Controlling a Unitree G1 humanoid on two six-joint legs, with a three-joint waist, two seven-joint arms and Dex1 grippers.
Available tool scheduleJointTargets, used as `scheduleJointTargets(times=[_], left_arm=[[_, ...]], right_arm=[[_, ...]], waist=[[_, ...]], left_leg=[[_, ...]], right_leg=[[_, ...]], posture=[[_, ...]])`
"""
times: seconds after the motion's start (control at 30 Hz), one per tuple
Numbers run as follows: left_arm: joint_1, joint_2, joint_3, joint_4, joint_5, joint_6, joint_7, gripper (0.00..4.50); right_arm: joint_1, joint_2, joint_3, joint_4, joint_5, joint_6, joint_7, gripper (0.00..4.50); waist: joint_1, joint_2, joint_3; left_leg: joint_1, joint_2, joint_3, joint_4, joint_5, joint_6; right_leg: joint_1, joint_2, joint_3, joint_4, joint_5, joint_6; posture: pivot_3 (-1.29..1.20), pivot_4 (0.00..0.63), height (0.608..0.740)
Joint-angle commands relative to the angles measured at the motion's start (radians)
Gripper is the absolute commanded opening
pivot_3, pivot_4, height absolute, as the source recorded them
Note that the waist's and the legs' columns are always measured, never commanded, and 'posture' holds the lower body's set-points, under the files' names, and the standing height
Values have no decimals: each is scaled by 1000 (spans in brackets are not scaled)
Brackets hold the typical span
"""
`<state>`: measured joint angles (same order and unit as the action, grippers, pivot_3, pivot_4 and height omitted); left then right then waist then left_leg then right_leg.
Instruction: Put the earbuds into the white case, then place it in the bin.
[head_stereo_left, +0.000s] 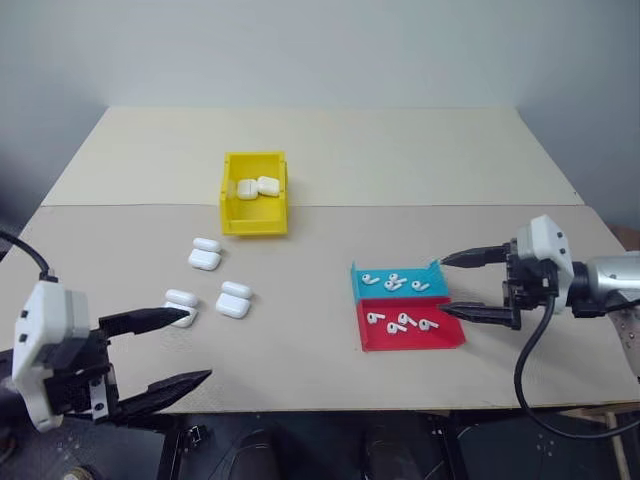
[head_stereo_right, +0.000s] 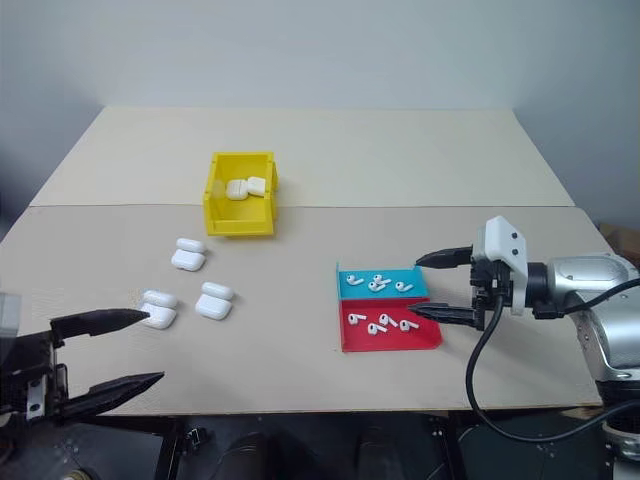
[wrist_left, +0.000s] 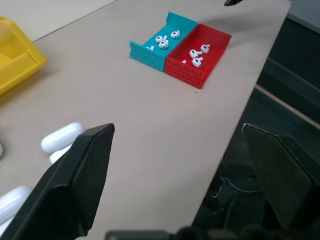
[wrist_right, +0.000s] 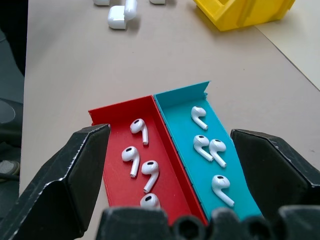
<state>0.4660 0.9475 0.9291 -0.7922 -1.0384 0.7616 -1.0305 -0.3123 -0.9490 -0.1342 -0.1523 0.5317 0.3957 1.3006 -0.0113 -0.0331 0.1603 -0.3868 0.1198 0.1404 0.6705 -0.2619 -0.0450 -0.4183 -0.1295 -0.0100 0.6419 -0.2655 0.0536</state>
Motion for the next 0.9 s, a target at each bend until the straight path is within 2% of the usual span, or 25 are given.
scheduleJointTargets(times=[0.03, 0.4, 0.47, 0.63, 0.7, 0.77, 0.9], left_arm=[[-37, 19, -14, 25, -22, -3, 26, 4476], [-131, 88, -37, 124, 3, -4, -16, 4476], [-141, 114, -25, 168, -11, 43, -14, 4476], [-206, 345, -56, 294, 20, 311, 113, 4476], [-283, 424, -107, 332, -22, 394, 162, 4476], [-350, 546, -192, 346, -50, 502, 211, 4476], [-504, 703, -327, 472, -306, 736, 320, 4476]], right_arm=[[-19, -5, -18, -22, 2, -14, -9, 4500], [-1, -28, -49, -65, 30, 24, -24, 4500], [0, -33, -54, -82, 38, 42, -31, 4500], [12, -41, -54, -116, 33, 52, -49, 4500], [8, -37, -45, -123, 32, 61, -60, 4500], [3, -30, -34, -128, 27, 63, -72, 4500], [16, -29, -30, -143, 30, 71, -85, 4500]], waist=[[0, 0, 0], [0, 0, 0], [0, 0, 0], [1, -1, 0], [5, -2, 0], [6, -3, 0], [5, -4, 1]], left_leg=[[0, 0, 0, 0, 0, 0], [-1, 0, 0, 0, 0, 0], [-1, 0, 0, 0, 0, 0], [-1, 0, -1, 0, 0, 0], [-1, 0, -1, 0, 0, 0], [-1, 0, -1, 0, 0, 0], [-3, 0, -1, -2, 1, -1]], right_leg=[[0, 0, 0, 0, 0, 0], [-1, 0, -1, 0, 0, 0], [-1, 0, -1, 0, 0, 0], [-1, 0, -1, 1, 0, 0], [-1, 0, -2, 1, 0, 0], [-2, 0, -2, 1, 0, 0], [-3, 0, -1, 1, 0, 0]], posture=[[0, 150, 740], [0, 150, 740], [0, 150, 740], [0, 150, 740], [0, 150, 740], [0, 150, 740], [0, 150, 740]])
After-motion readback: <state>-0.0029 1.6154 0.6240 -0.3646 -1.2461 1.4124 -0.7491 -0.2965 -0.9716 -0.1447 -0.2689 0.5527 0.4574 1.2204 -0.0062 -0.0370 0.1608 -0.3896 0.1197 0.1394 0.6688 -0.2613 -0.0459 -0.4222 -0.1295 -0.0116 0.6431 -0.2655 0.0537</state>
